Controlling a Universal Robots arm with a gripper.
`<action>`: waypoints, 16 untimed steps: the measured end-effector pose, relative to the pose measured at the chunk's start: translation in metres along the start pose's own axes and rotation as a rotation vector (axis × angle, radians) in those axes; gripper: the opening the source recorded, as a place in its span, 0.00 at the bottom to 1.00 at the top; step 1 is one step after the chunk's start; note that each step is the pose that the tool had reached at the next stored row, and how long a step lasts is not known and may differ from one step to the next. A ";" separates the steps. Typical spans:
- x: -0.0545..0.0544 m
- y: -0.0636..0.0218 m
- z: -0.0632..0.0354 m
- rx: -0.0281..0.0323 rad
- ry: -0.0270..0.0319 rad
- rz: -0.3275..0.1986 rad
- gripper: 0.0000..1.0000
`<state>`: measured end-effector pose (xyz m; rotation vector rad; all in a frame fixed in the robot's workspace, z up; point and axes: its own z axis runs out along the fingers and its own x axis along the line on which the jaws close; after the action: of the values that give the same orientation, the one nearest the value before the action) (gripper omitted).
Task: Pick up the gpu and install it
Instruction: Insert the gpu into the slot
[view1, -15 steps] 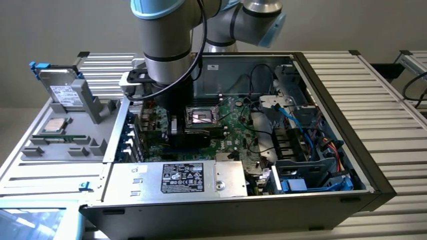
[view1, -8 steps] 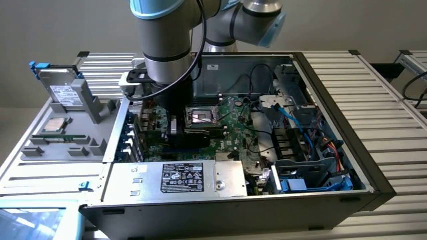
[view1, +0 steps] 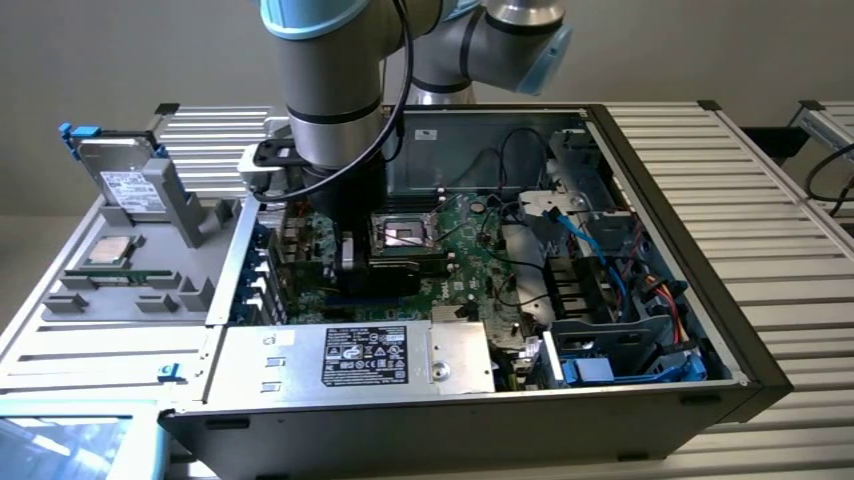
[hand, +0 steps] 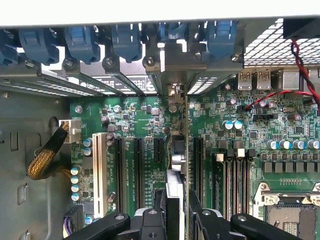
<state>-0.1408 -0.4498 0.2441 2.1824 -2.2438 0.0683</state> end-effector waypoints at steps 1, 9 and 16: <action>0.000 0.0000 0.0000 0.0000 0.0000 0.000 0.28; 0.000 0.0001 0.0009 0.0000 0.0001 0.000 0.28; 0.000 0.0003 0.0013 0.0003 0.0000 0.000 0.28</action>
<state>-0.1410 -0.4496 0.2428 2.1825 -2.2439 0.0686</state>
